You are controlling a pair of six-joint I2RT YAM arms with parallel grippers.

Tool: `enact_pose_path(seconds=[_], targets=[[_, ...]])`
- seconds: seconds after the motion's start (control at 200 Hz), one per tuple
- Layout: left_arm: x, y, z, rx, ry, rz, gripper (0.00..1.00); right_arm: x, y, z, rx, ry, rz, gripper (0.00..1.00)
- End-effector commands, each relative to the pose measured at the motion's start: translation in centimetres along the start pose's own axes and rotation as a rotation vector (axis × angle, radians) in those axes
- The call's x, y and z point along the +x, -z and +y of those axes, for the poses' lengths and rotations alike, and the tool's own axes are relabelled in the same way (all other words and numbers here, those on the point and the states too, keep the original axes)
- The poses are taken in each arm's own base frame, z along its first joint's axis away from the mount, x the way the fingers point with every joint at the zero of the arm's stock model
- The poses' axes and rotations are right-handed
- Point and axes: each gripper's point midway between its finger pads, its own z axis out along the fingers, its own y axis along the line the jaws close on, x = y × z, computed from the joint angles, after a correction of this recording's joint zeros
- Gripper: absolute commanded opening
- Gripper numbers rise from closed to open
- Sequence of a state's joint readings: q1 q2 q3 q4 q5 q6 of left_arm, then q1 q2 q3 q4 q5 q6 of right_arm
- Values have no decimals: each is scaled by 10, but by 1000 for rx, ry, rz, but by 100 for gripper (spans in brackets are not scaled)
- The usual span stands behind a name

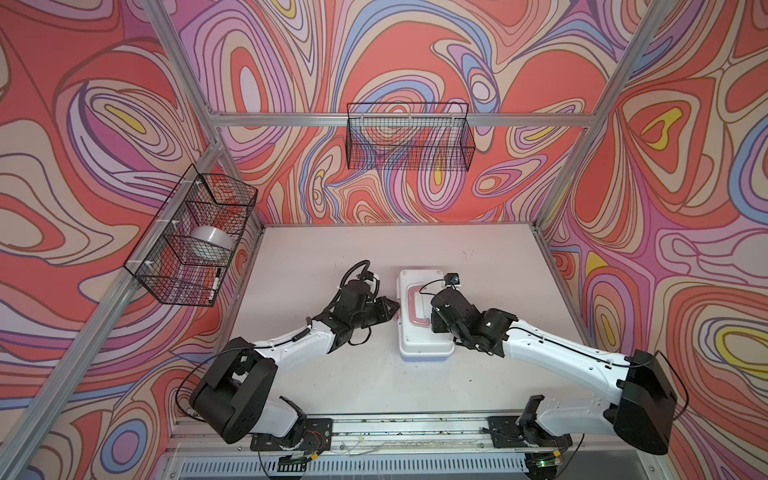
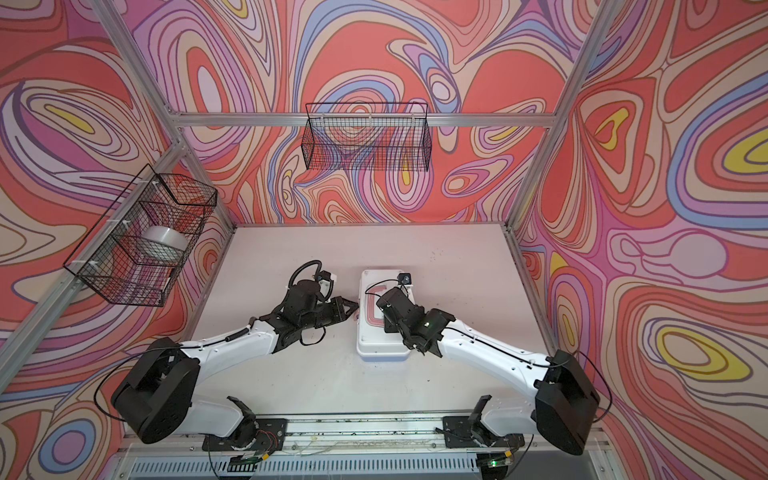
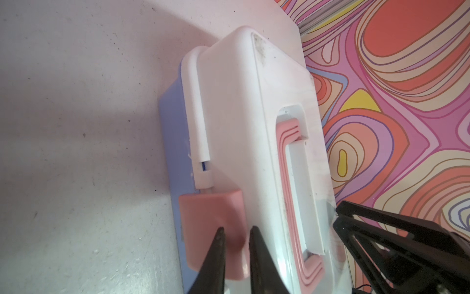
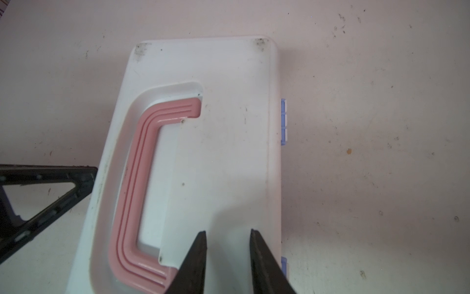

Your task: Pack the tool kit

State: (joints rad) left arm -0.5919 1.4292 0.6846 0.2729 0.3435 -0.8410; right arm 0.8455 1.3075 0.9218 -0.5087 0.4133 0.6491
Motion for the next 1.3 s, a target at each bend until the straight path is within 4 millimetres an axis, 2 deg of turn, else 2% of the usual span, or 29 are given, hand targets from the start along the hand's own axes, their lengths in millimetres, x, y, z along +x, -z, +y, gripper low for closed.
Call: enact_pose_path(seconds=[0.0, 0.501, 0.966, 1.182, 1.292], targets=[[8, -5, 1, -10, -15, 29, 19, 2, -3, -1, 6, -9, 4, 31], [13, -9, -6, -34, -61, 33, 19, 6, -5, -3, 9, -7, 10, 31], [25, -25, -6, -13, -48, 64, 18, 6, -3, -5, 12, -7, 6, 31], [21, -19, -7, -27, -64, 46, 19, 1, 1, -8, 25, -12, -11, 31], [17, -13, -5, -55, -81, 29, 23, -9, 12, -14, 37, -28, -52, 31]])
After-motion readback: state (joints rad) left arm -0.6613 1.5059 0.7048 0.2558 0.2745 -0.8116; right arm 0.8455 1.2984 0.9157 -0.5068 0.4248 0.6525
